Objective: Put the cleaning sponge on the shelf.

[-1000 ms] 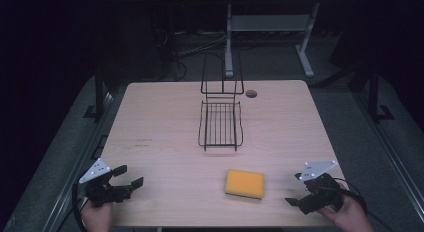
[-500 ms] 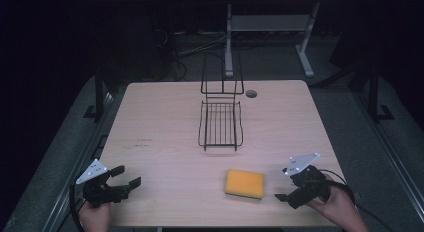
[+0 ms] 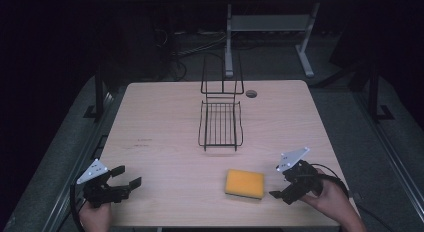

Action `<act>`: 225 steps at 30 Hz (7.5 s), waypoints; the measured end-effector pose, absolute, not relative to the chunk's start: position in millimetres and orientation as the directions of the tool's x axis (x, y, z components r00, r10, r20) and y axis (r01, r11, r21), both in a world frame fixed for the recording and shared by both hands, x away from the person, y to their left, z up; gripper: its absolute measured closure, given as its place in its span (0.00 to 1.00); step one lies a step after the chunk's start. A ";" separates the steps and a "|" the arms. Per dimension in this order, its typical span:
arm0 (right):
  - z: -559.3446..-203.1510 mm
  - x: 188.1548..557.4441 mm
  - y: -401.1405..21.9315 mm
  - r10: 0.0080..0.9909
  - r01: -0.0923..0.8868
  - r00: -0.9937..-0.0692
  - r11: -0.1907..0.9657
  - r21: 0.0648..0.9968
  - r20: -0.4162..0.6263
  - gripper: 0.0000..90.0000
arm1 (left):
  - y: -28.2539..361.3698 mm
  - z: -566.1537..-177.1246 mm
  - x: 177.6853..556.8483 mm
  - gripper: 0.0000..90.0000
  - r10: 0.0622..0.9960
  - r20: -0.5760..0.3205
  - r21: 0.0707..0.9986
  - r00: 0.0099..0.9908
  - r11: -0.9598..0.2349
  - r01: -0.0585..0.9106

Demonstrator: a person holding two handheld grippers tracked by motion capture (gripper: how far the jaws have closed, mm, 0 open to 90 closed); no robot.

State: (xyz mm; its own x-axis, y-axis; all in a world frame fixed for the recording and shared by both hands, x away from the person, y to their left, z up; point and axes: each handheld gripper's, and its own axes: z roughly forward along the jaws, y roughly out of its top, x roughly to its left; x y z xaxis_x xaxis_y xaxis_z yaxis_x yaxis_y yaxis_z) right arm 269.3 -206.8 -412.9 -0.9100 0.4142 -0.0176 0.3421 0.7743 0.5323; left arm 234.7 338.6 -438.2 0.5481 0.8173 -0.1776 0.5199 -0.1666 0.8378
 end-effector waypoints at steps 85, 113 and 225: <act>-449.4 300.3 -121.5 0.232 0.222 -0.972 0.858 0.464 0.038 0.17 | 341.1 -439.3 235.1 0.16 0.813 -0.199 0.834 0.547 -0.153 0.531; -449.3 299.6 -121.8 0.223 0.207 -0.975 0.865 0.458 0.019 0.23 | 342.0 -439.0 234.8 0.16 0.813 -0.204 0.835 0.546 -0.147 0.531; -393.5 434.7 -72.2 0.196 0.219 -0.976 0.842 0.493 0.097 0.23 | 344.4 -438.7 234.6 0.16 0.808 -0.232 0.842 0.542 -0.112 0.528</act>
